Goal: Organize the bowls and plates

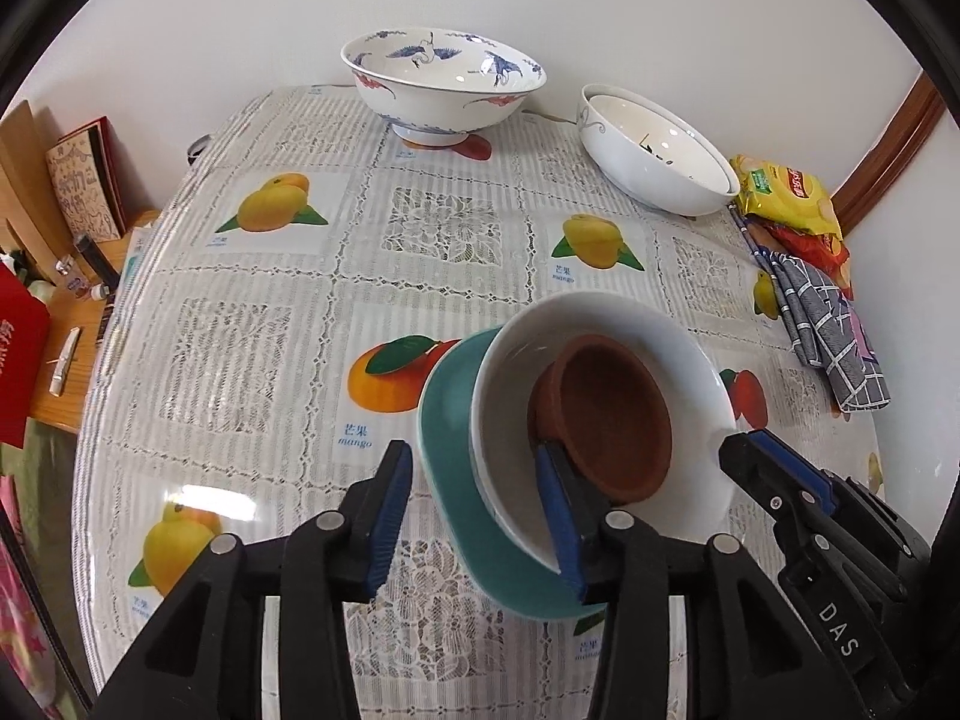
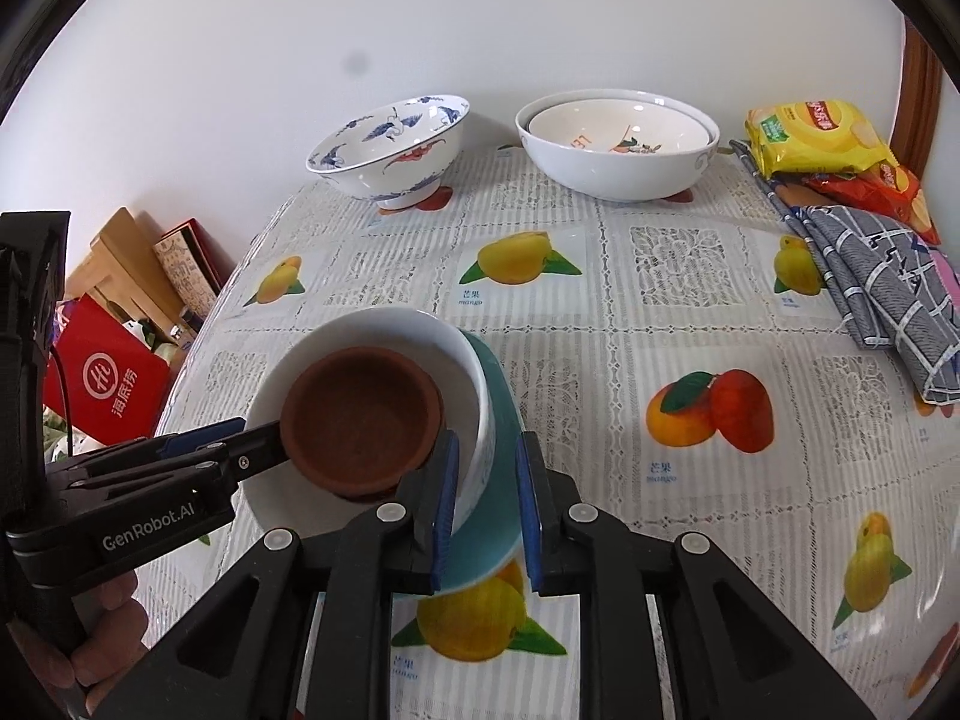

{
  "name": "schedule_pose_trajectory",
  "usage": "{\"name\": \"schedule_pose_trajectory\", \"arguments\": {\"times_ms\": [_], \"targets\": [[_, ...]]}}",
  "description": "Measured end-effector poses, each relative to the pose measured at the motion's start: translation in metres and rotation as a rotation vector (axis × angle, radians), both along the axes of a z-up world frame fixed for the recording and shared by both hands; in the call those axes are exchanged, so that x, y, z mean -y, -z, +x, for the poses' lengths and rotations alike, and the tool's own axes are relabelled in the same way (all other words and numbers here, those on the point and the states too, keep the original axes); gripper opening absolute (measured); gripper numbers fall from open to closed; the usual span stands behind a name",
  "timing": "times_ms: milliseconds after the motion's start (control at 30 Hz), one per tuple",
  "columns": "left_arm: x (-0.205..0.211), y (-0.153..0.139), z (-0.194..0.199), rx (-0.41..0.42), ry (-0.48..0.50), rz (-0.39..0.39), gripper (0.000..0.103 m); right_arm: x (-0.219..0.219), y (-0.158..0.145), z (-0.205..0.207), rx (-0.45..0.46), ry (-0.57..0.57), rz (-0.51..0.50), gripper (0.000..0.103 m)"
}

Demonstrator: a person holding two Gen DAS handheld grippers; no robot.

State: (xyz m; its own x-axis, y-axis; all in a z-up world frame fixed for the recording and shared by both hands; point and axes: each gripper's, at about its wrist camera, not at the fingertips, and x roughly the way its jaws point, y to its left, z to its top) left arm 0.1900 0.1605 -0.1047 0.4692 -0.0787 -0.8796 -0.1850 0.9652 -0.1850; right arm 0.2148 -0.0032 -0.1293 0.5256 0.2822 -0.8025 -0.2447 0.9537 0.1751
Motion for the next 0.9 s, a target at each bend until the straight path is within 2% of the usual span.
{"name": "schedule_pose_trajectory", "arguments": {"times_ms": [167,233,333,533,767,833,900], "targets": [[0.004,-0.015,-0.018,0.031,-0.005,0.022,0.047,0.011,-0.013,-0.016,0.013,0.019,-0.009,0.02],[0.008,-0.023,-0.027,0.053,-0.003,0.024,0.049,0.018,-0.019,-0.025,0.017,0.03,-0.015,0.027],[0.019,-0.037,-0.042,0.098,0.013,0.028,0.055,0.031,-0.03,-0.043,0.037,0.06,-0.034,0.03],[0.05,-0.065,-0.075,0.182,0.049,0.043,0.062,0.063,-0.049,-0.078,0.062,0.14,-0.088,0.032],[0.092,-0.091,-0.114,0.268,0.086,0.111,0.072,0.1,-0.073,-0.126,0.121,0.234,-0.152,0.034],[0.102,-0.095,-0.126,0.288,0.091,0.126,0.073,0.11,-0.078,-0.139,0.134,0.249,-0.141,0.055],[0.112,-0.098,-0.137,0.307,0.088,0.161,0.077,0.117,-0.082,-0.155,0.162,0.26,-0.141,0.063]]}}
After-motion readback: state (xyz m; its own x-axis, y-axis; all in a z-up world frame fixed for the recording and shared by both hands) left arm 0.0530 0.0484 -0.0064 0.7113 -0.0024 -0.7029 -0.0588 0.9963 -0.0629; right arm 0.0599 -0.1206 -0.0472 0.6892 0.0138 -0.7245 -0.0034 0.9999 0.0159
